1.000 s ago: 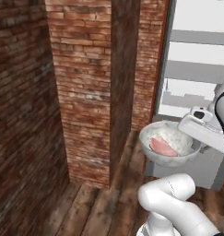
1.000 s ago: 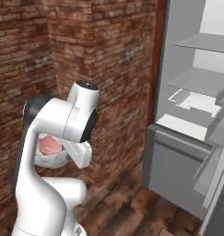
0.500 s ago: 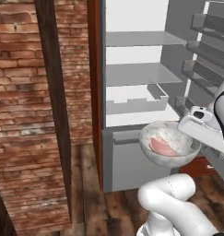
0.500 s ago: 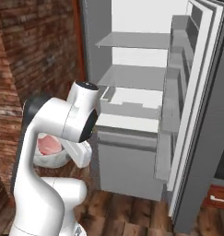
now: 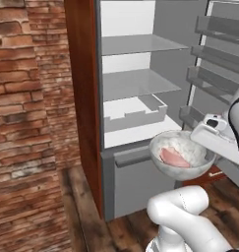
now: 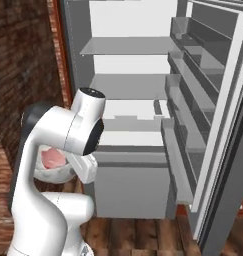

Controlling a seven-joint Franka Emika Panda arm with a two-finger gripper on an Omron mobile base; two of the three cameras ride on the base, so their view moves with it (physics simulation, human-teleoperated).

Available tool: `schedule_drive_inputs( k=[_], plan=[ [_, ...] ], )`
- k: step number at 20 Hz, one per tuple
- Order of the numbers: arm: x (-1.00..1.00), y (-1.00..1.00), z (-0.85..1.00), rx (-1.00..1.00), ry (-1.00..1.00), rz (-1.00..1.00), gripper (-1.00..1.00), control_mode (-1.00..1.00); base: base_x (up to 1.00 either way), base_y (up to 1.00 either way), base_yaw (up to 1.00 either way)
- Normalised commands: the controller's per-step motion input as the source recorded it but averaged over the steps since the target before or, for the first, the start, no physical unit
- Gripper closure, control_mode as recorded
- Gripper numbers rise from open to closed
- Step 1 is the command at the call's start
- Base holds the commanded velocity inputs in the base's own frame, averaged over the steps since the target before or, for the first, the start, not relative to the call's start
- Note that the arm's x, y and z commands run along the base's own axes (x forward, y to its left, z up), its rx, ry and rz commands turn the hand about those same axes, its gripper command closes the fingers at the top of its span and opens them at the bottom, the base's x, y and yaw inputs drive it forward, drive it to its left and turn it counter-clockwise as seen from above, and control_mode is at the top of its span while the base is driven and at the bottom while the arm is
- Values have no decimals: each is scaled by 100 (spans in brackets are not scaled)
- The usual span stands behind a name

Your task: Place one of the steaks on the plate and the other in the bowl. Then place the bowl in the fridge.

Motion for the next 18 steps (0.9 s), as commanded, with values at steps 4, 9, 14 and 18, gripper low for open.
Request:
schedule_drive_inputs(
  k=[4,9,14,18],
  plan=[
    [0,0,0,0,0,0,100,100,17,-18,-2],
    [0,0,0,0,0,0,100,100,58,-4,-10],
    [0,0,0,0,0,0,100,100,78,2,-18],
    [0,0,0,0,0,0,100,100,71,-3,-17]
  ],
)
